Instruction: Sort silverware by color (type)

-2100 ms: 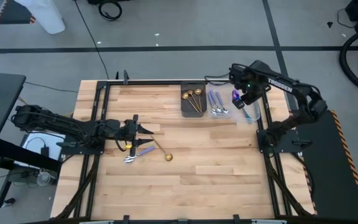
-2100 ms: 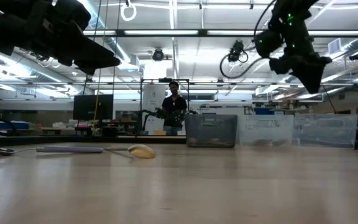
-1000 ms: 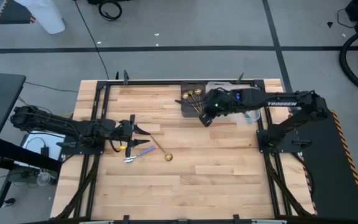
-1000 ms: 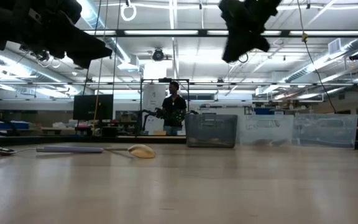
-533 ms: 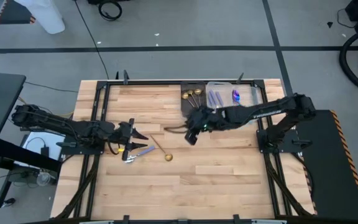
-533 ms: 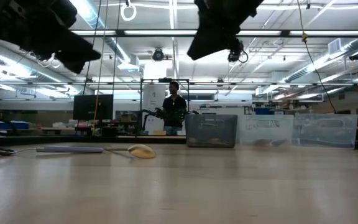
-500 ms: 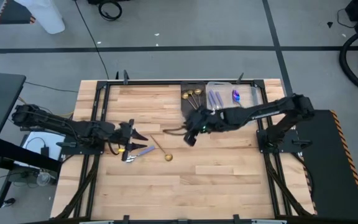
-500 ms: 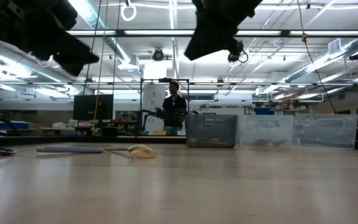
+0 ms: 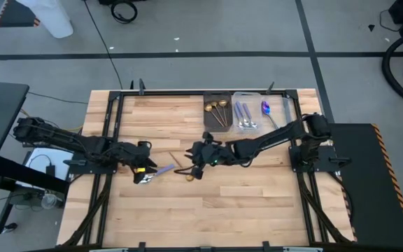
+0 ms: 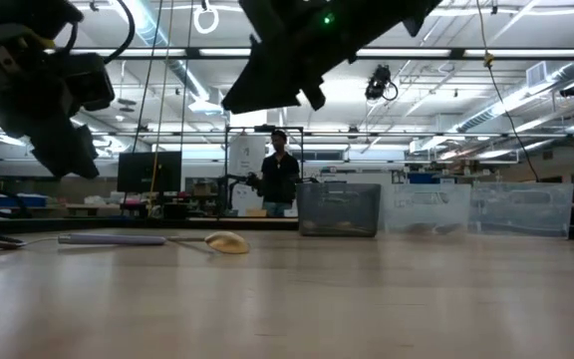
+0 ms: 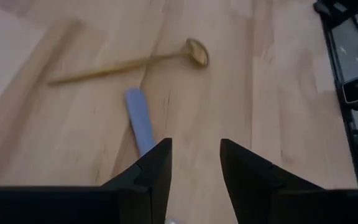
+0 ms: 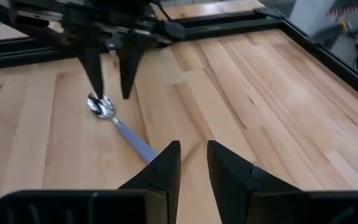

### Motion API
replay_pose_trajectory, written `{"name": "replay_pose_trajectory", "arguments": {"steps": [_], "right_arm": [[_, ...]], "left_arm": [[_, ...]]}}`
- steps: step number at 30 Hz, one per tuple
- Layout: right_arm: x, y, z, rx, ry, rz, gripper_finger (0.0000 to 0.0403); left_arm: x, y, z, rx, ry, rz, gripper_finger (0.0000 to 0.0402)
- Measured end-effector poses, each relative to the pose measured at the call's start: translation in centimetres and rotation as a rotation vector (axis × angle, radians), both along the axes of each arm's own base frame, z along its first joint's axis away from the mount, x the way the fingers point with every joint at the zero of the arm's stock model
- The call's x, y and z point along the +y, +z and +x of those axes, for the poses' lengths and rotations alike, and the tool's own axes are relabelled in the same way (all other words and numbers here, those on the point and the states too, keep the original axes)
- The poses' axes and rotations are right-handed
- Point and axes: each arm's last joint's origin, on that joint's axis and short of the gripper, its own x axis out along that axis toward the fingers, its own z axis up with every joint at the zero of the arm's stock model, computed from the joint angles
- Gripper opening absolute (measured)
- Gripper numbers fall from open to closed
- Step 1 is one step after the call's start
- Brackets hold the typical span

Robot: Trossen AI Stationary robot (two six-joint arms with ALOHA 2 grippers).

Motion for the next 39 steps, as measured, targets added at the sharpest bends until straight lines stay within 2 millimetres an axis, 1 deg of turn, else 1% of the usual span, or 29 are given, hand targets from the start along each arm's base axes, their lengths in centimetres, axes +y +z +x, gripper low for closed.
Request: {"name": "replay_pose_trajectory", "arguments": {"steps": [6, 12, 14, 17, 21, 26, 30, 35, 39], "right_arm": [[0.5, -1.6, 0.9, -0.002, 0.045, -0.061, 0.0089], [0.6, -2.7, 1.6, -0.018, 0.053, -0.119, 0.0089], [0.6, -2.7, 1.6, -0.012, 0.059, -0.131, 0.0089], [0.6, -2.7, 1.6, -0.003, 0.077, -0.165, 0.0089], [0.6, -2.6, 1.7, -0.001, 0.1, -0.208, 0.0089], [0.6, -2.6, 1.6, 0.008, 0.11, -0.228, 0.0089], [0.4, -2.6, 1.6, 0.019, 0.114, -0.241, 0.0089], [-0.1, -2.7, 1.7, 0.027, 0.106, -0.238, 0.0089], [-0.3, -2.8, 1.7, 0.026, 0.106, -0.211, 0.0089]], "left_arm": [[-0.2, 0.1, 0.0, 0.024, 0.033, -0.064, 0.0142], [-1.0, 1.4, 0.8, 0.06, 0.008, -0.062, 0.0142], [-1.2, 1.5, 1.0, 0.102, 0.014, -0.036, 0.0142], [-1.3, 0.9, 1.2, 0.178, 0.06, 0.02, 0.0142], [-1.7, 0.1, 1.7, 0.252, 0.106, 0.007, 0.0142], [-2.7, -0.8, 2.3, 0.343, 0.115, -0.005, 0.0142], [-3.4, -0.7, 2.8, 0.417, 0.137, 0.043, 0.0142], [-4.0, -0.1, 3.3, 0.518, 0.193, 0.163, 0.0142], [-4.2, -0.6, 3.7, 0.554, 0.236, 0.168, 0.0142]]}}
